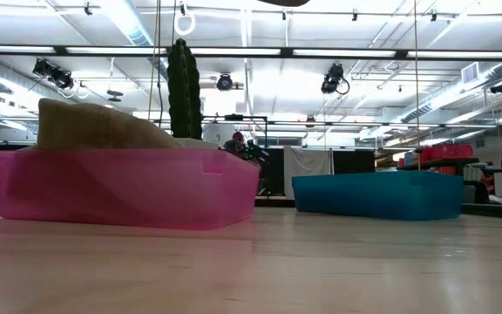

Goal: Pick & Place hat
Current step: Put the brown cap into the red bin

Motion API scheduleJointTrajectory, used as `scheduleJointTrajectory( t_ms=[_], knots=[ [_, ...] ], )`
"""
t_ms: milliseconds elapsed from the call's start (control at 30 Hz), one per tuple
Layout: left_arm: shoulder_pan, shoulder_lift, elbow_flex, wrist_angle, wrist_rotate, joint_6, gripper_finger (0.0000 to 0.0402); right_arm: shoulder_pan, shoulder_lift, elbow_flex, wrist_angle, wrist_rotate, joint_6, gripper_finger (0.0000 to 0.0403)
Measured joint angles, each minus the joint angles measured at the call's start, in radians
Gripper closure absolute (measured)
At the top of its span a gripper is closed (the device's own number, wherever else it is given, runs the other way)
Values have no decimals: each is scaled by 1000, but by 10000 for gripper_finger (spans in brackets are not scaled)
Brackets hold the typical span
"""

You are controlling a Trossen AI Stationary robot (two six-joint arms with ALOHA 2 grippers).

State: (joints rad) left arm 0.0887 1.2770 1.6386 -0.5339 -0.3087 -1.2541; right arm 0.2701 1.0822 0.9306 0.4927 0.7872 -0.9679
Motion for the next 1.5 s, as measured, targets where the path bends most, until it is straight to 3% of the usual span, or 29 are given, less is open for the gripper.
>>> scheduleJointTrajectory(
  t_ms=[500,700,933,1067,1267,1500],
  knots=[
    [0,-1,0,4,21,107,391,2,-4,0,-19,-1,630,144],
    [-1,-1,0,19,37,165,391,2,-4,0,-180,-115,1035,104],
    [-1,-16,1,36,49,278,391,2,-16,0,-465,-242,1429,103],
    [-1,-25,0,33,63,367,391,2,-42,0,-592,-261,1519,114],
    [-25,-35,0,-2,177,539,391,2,-111,0,-806,-262,1648,130],
    [-100,-34,0,-153,155,613,391,2,-172,0,-977,-200,1776,158]
  ],
)
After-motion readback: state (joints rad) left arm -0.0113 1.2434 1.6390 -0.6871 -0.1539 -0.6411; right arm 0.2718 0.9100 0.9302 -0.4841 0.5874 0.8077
